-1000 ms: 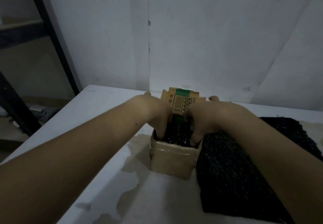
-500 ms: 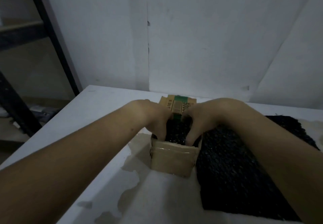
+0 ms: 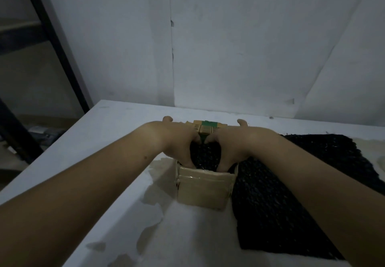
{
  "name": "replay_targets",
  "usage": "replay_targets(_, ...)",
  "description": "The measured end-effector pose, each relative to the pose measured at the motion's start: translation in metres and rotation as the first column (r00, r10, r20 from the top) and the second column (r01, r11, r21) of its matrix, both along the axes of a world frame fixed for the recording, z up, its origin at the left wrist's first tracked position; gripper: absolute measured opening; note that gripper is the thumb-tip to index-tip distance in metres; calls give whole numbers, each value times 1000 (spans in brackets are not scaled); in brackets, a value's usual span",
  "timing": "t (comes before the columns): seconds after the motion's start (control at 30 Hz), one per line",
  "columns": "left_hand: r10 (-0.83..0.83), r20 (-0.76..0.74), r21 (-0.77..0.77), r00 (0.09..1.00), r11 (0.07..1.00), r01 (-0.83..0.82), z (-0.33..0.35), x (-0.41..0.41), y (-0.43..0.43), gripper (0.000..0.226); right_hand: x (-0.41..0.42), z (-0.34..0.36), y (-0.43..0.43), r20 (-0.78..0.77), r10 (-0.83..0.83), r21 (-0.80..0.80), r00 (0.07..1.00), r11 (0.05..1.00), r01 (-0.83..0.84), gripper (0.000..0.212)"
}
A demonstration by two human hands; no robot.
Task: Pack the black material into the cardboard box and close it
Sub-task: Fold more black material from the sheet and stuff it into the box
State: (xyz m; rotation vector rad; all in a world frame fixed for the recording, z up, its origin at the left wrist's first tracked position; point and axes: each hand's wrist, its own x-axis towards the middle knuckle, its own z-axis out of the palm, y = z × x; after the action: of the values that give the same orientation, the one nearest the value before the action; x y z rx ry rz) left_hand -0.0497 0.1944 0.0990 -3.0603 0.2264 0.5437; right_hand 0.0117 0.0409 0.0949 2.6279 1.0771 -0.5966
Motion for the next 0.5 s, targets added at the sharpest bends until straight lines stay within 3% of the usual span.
replay_targets(0.3,-2,36,2,999,1000,2,-1,-1,4,46,-3,11,-6,48,50,39,998,998,-51,91)
replay_targets(0.43,69,30,-172,997,983,-62,21,-19,8,68,-3,35,-32,-147,-24,324,989,943,71,99)
replay_targets(0.5,85,101,-242,991,969,-59,36,-33,7,69,-3,42,-53,-169,-32,433,985,896,103,96)
